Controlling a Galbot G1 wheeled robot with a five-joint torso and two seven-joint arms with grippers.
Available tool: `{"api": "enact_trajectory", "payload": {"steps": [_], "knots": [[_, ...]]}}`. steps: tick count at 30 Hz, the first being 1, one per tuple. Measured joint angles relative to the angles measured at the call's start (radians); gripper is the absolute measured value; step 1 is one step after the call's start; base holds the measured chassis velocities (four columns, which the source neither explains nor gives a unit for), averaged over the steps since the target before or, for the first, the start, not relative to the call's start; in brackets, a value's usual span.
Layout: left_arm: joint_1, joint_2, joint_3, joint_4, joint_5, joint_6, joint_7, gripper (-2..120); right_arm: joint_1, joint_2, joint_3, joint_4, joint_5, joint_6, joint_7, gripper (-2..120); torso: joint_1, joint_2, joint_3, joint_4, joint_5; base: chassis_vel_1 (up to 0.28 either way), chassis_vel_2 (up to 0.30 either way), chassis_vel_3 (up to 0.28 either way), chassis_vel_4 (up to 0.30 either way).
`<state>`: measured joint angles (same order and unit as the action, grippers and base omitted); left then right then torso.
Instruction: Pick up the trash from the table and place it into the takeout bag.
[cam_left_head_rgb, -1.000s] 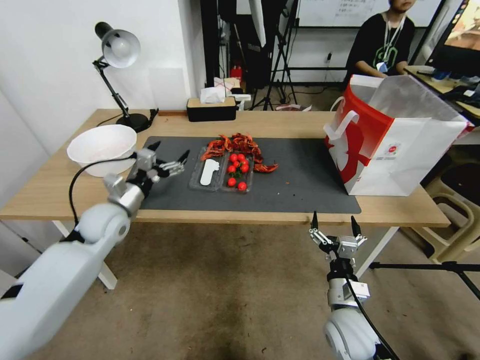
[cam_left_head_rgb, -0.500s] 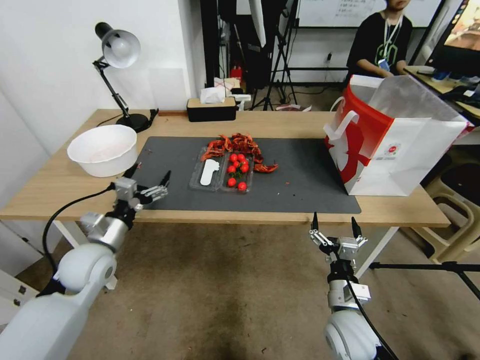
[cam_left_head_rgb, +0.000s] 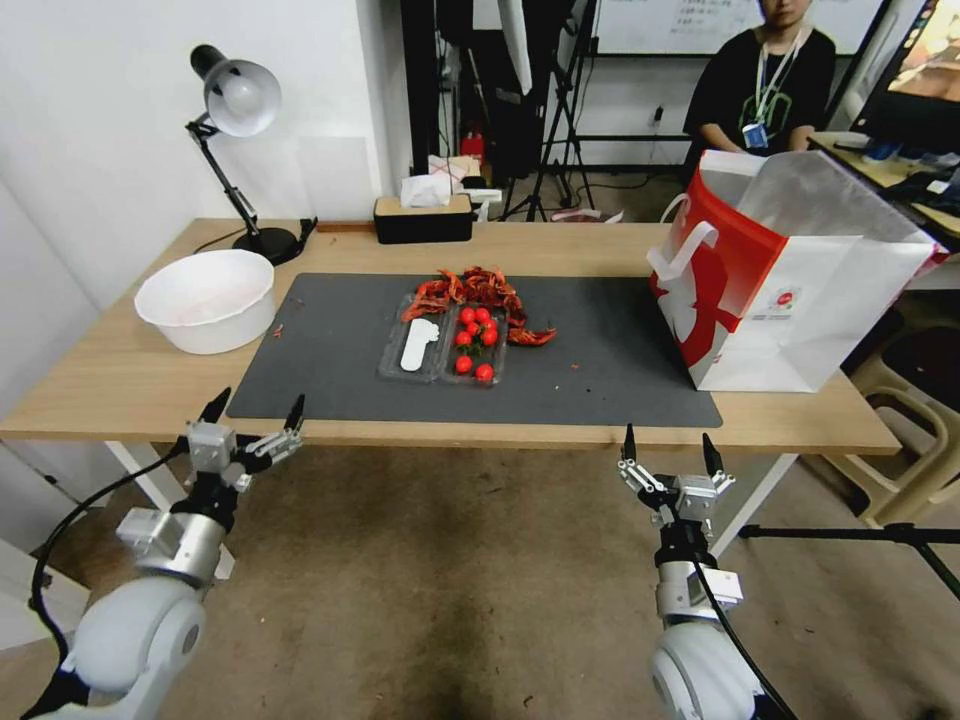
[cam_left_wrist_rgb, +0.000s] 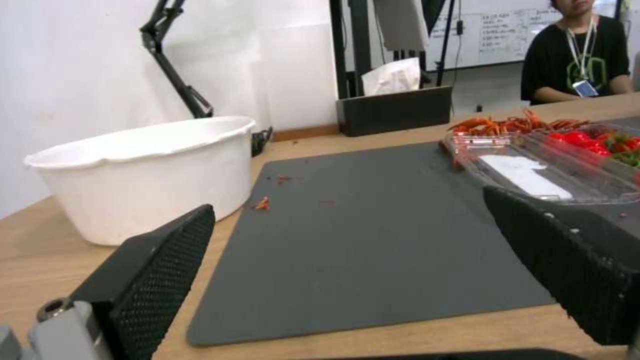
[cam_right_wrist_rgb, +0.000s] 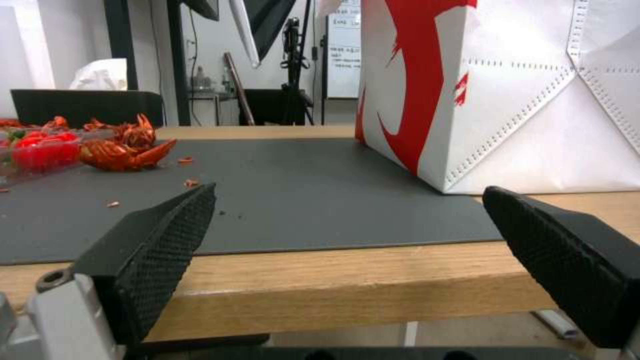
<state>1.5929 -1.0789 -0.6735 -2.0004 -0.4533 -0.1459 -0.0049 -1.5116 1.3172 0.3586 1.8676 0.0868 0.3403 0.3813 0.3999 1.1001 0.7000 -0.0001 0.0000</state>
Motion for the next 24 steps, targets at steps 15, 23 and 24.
{"api": "enact_trajectory", "payload": {"steps": [15, 23, 24], "knots": [[0.057, -0.058, 0.014, 0.016, 0.03, -0.065, 0.002, 100, -0.012, -0.008, -0.002, 0.003, 0.001, 0.013, -0.001, 100, 0.0, 0.0, 0.0, 0.0001, 0.0, 0.0, 0.0, 0.0, 0.0], [0.049, -0.07, 0.038, 0.041, 0.039, -0.095, 0.027, 100, -0.016, -0.011, -0.007, 0.008, 0.002, 0.014, -0.001, 100, 0.0, 0.0, 0.0, 0.0001, 0.0, 0.0, 0.0, 0.0, 0.0], [0.049, -0.07, 0.038, 0.041, 0.039, -0.095, 0.027, 100, -0.016, -0.011, -0.007, 0.008, 0.002, 0.014, -0.001, 100, 0.0, 0.0, 0.0, 0.0001, 0.0, 0.0, 0.0, 0.0, 0.0]]}}
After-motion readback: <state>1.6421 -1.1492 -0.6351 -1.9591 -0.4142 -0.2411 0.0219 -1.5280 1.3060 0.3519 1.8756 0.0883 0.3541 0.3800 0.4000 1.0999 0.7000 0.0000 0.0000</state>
